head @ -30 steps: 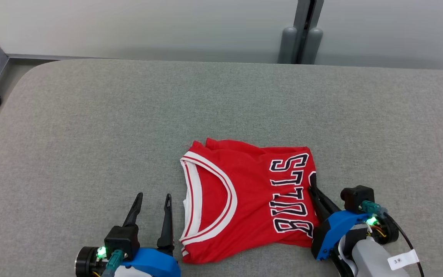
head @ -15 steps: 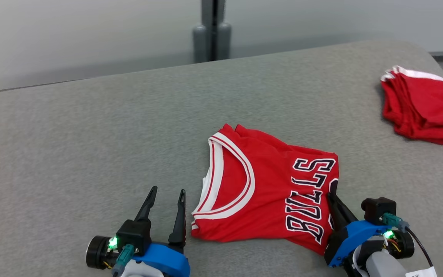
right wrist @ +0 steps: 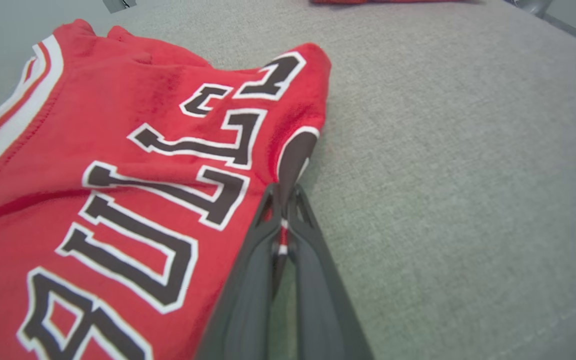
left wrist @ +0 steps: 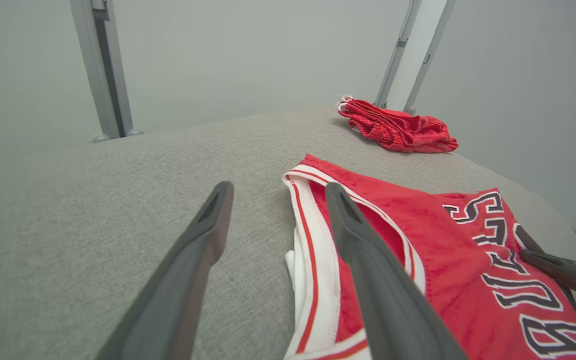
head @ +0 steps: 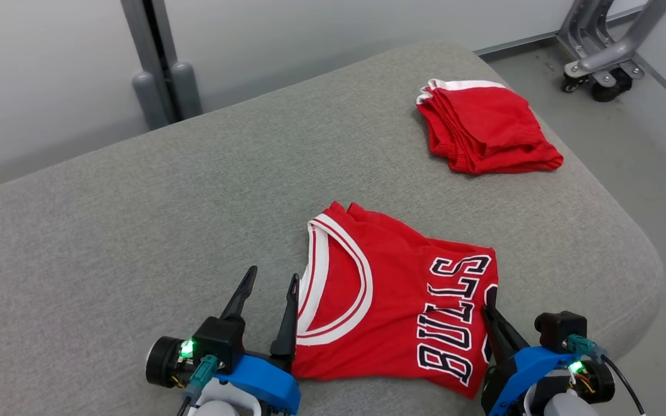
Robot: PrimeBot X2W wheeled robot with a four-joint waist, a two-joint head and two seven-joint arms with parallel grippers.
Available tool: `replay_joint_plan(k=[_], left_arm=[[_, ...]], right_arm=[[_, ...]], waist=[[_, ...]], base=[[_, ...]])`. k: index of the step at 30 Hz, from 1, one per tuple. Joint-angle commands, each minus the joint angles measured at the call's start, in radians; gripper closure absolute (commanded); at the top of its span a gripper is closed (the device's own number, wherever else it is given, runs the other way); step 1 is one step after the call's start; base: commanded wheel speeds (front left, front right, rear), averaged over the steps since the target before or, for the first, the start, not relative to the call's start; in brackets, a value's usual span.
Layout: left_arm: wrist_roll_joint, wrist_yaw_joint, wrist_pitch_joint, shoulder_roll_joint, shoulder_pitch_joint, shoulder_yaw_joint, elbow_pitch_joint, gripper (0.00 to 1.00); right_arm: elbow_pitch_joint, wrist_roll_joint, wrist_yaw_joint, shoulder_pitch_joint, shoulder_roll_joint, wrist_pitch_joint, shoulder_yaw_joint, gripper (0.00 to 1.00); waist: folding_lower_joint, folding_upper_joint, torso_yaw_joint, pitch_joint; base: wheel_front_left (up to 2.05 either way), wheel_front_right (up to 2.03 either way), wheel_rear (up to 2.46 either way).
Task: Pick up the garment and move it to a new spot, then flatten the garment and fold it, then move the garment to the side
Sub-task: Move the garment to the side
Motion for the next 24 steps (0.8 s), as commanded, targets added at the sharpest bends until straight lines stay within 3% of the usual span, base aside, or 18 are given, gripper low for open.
replay_joint_plan(k=[1,14,24], left_arm=[[0.009,-0.002,-0.002,0.001,-0.014,-0.003,0.006,0.0],[0.025,-0.008,-0.002,0.001,-0.037,0.014,0.015,0.0],[0.04,-0.003,-0.002,0.001,-0.054,0.038,0.021,0.0]], right_arm=[[-0.006,0.003,-0.002,0.0,-0.007,0.0,-0.004,1.0],[-0.04,-0.036,-0.001,-0.071,-0.006,0.0,-0.025,1.0],[-0.005,-0.129,-0.001,-0.368,-0.095,0.032,0.018,1.0]], waist=[[0.0,0.0,-0.018,-0.005],[0.0,0.0,-0.005,0.051],[0.0,0.0,0.061,0.099]], base=[[0.0,0.0,0.0],[0.0,0.0,0.0],[0.0,0.0,0.0]])
